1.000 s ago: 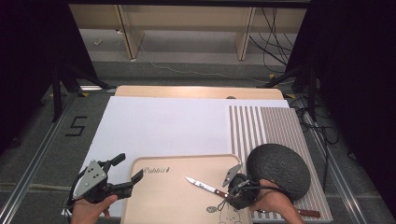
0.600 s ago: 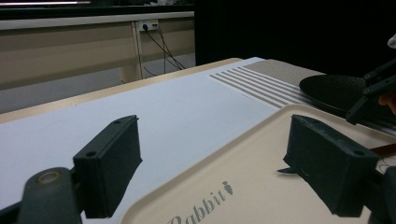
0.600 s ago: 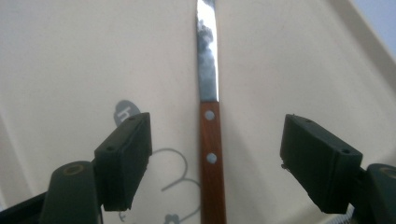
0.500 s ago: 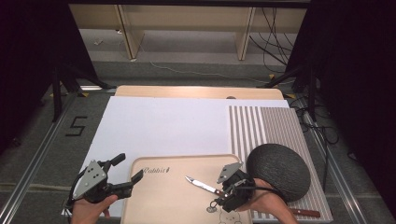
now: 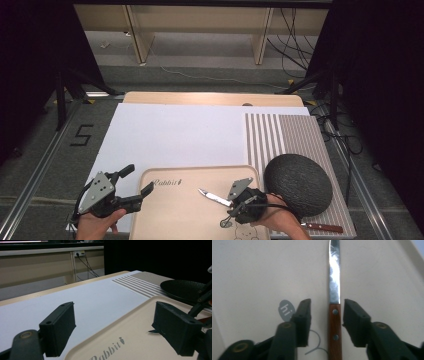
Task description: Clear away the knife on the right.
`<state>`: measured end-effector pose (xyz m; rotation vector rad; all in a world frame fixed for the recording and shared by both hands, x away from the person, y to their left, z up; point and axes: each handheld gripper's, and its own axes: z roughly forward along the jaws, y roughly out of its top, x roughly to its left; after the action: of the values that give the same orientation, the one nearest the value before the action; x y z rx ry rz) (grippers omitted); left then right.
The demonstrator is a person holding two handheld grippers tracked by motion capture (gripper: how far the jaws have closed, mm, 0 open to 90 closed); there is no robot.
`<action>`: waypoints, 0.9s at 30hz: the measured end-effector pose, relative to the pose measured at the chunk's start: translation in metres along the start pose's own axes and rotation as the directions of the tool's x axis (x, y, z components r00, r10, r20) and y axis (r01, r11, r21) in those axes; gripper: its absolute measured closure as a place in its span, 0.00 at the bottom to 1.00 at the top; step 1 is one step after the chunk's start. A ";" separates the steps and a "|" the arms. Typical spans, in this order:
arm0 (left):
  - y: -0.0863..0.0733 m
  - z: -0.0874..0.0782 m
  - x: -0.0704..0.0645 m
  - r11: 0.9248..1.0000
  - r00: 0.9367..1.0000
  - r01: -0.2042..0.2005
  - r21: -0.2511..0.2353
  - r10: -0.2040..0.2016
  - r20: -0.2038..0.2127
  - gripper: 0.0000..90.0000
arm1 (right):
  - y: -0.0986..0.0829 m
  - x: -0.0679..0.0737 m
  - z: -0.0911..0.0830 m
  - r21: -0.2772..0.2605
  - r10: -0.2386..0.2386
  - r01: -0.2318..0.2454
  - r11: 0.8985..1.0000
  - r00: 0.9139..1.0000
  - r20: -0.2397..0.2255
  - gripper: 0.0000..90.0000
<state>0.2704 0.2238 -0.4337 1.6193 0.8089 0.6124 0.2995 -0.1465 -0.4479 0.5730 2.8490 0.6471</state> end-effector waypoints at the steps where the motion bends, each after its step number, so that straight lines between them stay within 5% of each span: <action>1: 0.000 0.000 0.000 1.000 1.000 0.001 0.000 -0.001 0.000 0.19 | 0.001 0.001 0.001 0.002 -0.004 0.004 1.000 1.000 0.004 0.73; 11: 0.000 0.000 0.000 1.000 1.000 0.006 0.000 -0.006 -0.001 0.19 | 0.008 0.008 0.014 0.030 -0.073 0.072 0.997 0.997 0.037 0.97; 17: 0.000 0.001 0.000 1.000 1.000 0.007 -0.006 -0.007 0.004 0.19 | 0.010 0.008 0.020 0.046 -0.086 0.084 0.995 0.995 0.041 1.00; 27: 0.000 0.001 0.000 1.000 1.000 0.005 0.001 -0.005 0.000 0.19 | 0.009 0.002 0.022 0.051 -0.044 0.040 0.998 0.996 0.075 1.00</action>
<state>0.2709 0.2235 -0.4338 1.6176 0.8126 0.6085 0.3058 -0.1299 -0.4632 0.5321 2.8053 0.5372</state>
